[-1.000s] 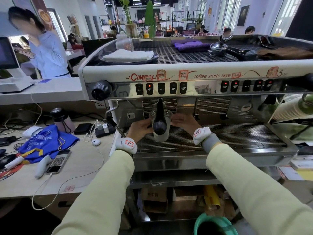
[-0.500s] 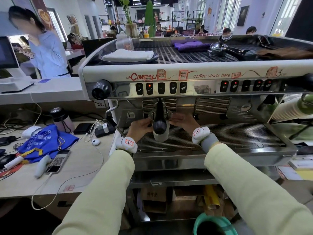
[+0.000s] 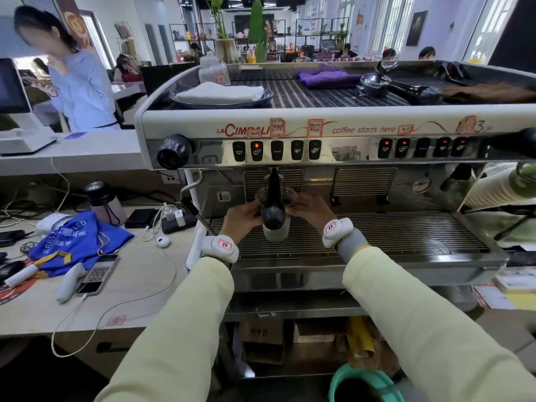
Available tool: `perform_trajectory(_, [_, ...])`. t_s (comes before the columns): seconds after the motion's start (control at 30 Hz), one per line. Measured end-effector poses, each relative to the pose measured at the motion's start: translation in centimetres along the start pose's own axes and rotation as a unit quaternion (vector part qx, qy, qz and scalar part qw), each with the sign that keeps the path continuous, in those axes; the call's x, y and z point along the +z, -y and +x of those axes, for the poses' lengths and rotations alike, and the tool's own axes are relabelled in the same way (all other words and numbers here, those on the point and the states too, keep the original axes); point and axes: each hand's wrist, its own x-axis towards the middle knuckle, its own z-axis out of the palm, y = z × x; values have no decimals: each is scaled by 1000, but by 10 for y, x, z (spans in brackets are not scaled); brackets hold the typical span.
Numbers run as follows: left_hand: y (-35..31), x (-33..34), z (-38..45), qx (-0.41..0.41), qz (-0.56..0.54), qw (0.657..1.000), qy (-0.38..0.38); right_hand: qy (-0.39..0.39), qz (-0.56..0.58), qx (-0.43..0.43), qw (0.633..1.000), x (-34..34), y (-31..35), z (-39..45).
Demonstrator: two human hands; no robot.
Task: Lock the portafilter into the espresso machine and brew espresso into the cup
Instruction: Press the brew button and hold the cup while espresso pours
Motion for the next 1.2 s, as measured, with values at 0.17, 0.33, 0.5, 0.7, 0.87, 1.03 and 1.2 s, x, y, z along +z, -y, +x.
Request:
perform_trajectory(0.17, [-2, 5, 4, -8, 67, 998, -7, -4, -70, 13, 997, 1, 0, 5])
perform_trajectory(0.33, [-2, 6, 11, -19, 111, 994, -9, 9, -54, 35, 998, 0, -1, 6])
perform_trajectory(0.5, [-3, 3, 14, -19, 144, 989, -19, 41, -74, 7, 996, -1, 5, 6])
perform_trajectory(0.7, [-1, 2, 17, -34, 91, 995, -12, 49, -43, 1, 998, 0, 8, 6])
perform_trajectory(0.87, [7, -6, 13, -11, 39, 999, -6, 67, -31, -3, 997, -8, 4, 6])
perform_trajectory(1.03, [6, -5, 16, -15, 42, 999, -8, 71, -33, -18, 997, -4, 0, 8])
perform_trajectory(1.2, [7, -4, 22, -9, 62, 998, 1, 82, -25, -12, 996, -4, 4, 11])
